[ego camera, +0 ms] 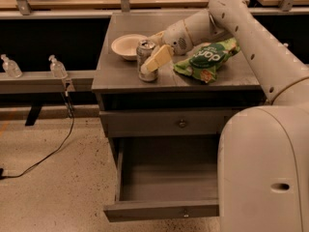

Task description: Pick 7up can from middle drawer and place on counter

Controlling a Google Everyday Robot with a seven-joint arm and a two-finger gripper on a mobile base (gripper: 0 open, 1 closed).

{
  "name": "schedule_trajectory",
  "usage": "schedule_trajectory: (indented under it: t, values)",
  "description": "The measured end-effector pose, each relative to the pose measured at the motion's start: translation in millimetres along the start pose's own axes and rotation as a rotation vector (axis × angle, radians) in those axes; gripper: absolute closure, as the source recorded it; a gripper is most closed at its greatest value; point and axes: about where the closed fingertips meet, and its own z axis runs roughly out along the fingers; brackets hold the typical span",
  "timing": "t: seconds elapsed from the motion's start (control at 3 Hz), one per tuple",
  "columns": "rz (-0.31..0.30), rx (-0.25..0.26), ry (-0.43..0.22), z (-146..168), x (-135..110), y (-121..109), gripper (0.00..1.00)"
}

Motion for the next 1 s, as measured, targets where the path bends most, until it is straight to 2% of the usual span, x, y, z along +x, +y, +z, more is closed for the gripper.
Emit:
schedule_trajectory:
  t: [0.33, 0.67, 1.0]
  values:
    - [-0.044, -0.019, -0.034, -1.6, -10.1, 3.4, 0.0]
    - [-0.153, -0.041, -0.072, -12.2, -36.4, 12.5, 0.0]
    - [-0.233, -0.038, -0.044, -19.7, -62.8, 21.1, 0.0]
